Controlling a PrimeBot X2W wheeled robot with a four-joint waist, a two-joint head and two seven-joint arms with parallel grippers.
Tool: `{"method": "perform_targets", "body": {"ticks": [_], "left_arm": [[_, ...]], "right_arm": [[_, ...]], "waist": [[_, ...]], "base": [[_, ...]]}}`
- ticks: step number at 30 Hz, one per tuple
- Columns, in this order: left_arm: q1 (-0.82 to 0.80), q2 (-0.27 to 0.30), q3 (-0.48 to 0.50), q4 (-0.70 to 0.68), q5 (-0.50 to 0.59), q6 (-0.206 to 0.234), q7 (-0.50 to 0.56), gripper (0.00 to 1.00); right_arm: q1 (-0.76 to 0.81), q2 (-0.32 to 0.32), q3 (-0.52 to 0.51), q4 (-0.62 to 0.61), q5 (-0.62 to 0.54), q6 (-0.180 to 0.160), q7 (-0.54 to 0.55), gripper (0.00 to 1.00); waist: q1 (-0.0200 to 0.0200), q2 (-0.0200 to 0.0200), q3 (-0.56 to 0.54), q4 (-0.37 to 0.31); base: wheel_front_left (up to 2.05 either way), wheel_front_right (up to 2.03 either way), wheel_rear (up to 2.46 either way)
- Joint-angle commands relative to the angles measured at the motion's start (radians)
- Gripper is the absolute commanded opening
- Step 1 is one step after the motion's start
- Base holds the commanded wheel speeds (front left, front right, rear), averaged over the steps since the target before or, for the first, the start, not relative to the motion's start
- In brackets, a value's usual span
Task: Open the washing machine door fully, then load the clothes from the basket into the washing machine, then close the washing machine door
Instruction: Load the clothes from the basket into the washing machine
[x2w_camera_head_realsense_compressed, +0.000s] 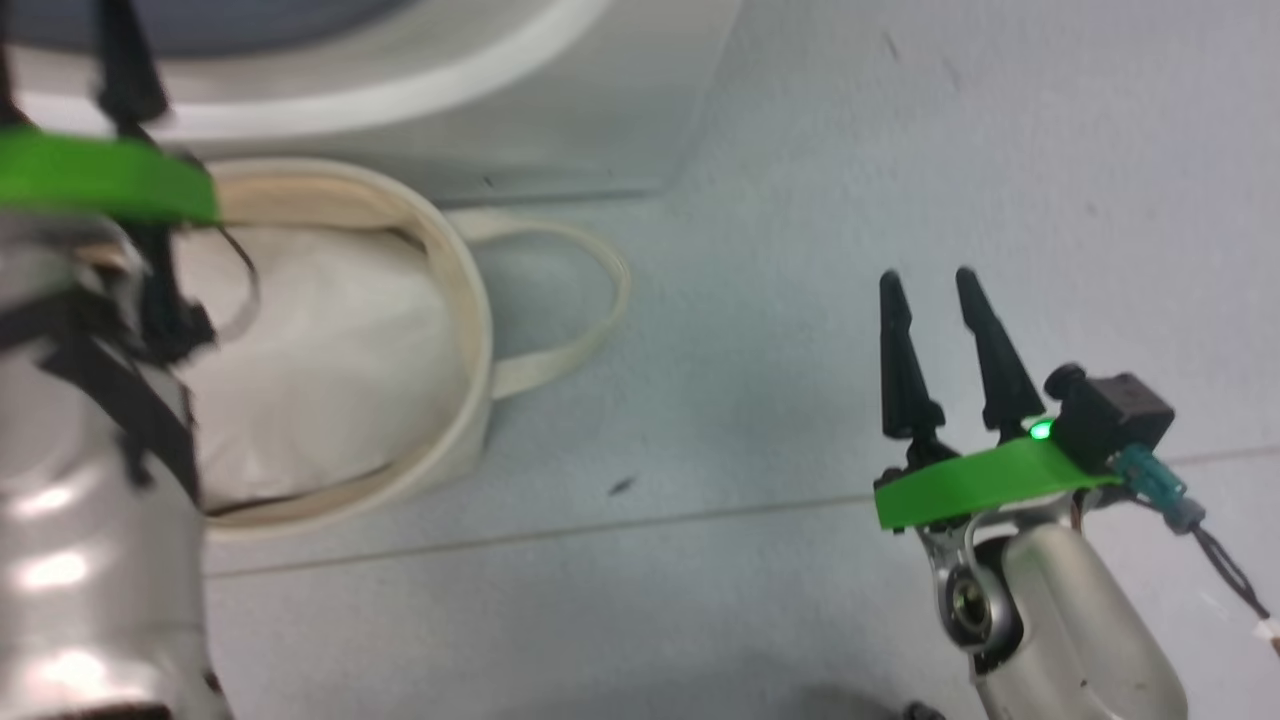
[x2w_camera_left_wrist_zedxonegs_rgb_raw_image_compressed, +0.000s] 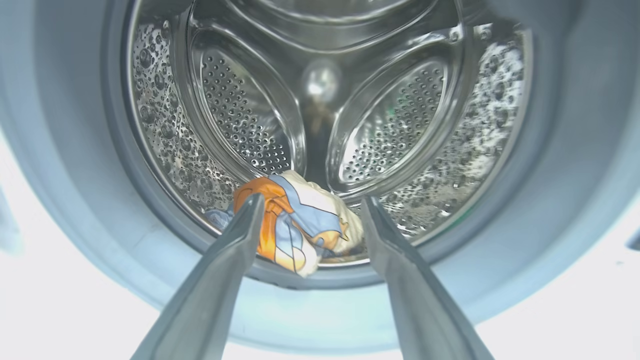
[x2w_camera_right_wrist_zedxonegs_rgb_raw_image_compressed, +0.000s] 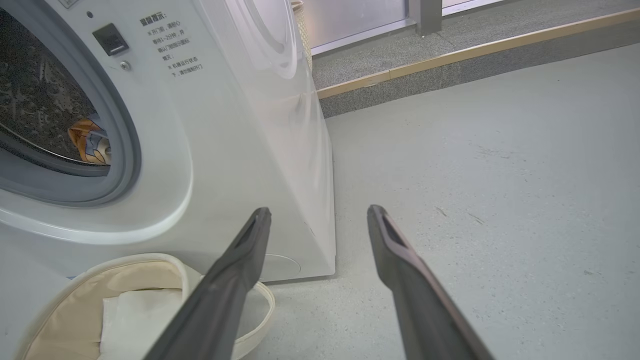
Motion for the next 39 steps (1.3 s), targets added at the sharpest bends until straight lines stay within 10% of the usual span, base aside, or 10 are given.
{"method": "perform_targets", "body": {"ticks": [1,17,39], "left_arm": [[0.068,0.004,0.016,-0.054,0.015,-0.021,-0.003,1.0],[0.535,-0.078,-0.028,-0.23,0.023,-0.046,-0.003,1.0],[0.802,-0.079,-0.177,-0.387,-0.129,0.078,-0.003,1.0]], "right_arm": [[0.04,0.001,0.027,-0.016,-0.007,0.0,-0.012,1.0],[0.149,0.001,0.02,0.012,0.006,0.0,-0.012,1.0],[0.224,0.001,0.005,0.022,0.017,0.0,-0.012,1.0]], "waist": [[0.0003,0.0,-0.115,0.058],[0.0003,0.0,-0.346,0.097],[0.0003,0.0,-0.464,0.117]], "base": [[0.0,0.0,0.0],[0.0,0.0,0.0],[0.0,0.0,0.0]]}}
